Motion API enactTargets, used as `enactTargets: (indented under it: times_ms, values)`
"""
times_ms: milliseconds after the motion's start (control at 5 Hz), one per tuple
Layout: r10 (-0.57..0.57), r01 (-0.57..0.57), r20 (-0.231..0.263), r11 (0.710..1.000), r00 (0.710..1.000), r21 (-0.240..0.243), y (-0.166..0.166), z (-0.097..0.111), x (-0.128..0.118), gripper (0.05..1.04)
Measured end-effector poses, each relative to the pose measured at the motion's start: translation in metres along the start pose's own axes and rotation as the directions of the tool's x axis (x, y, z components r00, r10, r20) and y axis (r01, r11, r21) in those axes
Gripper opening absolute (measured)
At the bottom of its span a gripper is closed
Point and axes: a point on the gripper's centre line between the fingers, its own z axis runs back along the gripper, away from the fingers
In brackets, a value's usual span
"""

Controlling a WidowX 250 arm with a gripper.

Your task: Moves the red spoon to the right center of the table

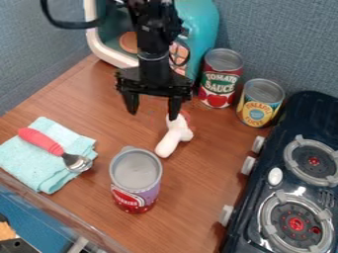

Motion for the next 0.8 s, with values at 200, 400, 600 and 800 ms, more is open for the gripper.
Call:
enactTargets:
  times_ms: [200, 400, 600, 800]
  values:
    - [0.27, -0.268, 0.103, 0.963, 0.957, -0.029, 0.034, 0.017, 0.0, 1.001]
    - [0.498, -0.49, 0.157, 0.867, 0.853, -0.088, 0.069, 0.033, -0.01, 1.001]
    - [0.71, -0.701, 0.18, 0.703, 0.681, -0.118, 0.109, 0.043, -0.025, 1.001]
    - [0.854, -0.863, 0.19, 0.502, 0.483, -0.062, 0.136, 0.031, -0.039, 1.001]
